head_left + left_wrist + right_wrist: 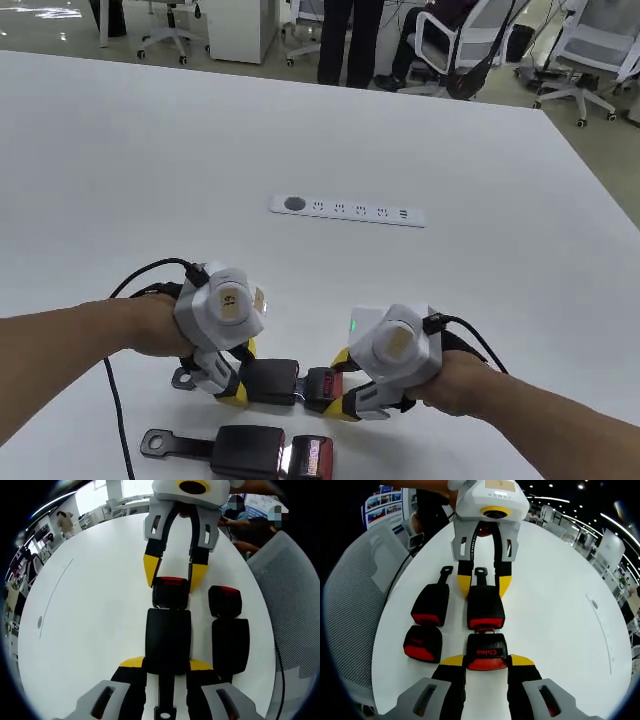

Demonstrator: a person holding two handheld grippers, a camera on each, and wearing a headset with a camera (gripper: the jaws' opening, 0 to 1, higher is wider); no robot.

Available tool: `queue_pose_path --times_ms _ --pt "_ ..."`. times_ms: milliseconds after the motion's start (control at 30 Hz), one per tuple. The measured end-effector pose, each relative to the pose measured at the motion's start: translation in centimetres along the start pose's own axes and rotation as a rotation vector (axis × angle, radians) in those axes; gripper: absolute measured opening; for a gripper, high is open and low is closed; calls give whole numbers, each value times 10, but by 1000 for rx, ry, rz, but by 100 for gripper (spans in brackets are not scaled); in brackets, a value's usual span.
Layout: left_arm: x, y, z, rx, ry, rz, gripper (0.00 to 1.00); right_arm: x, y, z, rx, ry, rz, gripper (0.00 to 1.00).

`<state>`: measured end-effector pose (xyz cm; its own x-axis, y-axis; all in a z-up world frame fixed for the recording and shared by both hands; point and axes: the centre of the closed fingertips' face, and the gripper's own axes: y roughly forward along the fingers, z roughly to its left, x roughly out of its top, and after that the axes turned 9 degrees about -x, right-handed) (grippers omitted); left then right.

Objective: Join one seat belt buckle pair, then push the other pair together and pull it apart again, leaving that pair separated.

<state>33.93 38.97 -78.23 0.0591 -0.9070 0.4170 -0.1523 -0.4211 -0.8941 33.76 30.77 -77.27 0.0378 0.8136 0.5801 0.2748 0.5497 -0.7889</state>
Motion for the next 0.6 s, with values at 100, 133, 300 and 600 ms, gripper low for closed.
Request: queue_pose_path --times_ms 100,133,300,600 --pt "0 0 0 1 11 14 30 0 1 -1 2 -7 0 26" --pt "0 0 0 0 14 15 30 0 1 -1 3 -8 1 26" --pt "1 1 -1 -4 30 25 30 3 1 -1 2 -31 6 26" --pt "0 0 0 -3 21 27 31 4 0 -1 -2 -17 16 26"
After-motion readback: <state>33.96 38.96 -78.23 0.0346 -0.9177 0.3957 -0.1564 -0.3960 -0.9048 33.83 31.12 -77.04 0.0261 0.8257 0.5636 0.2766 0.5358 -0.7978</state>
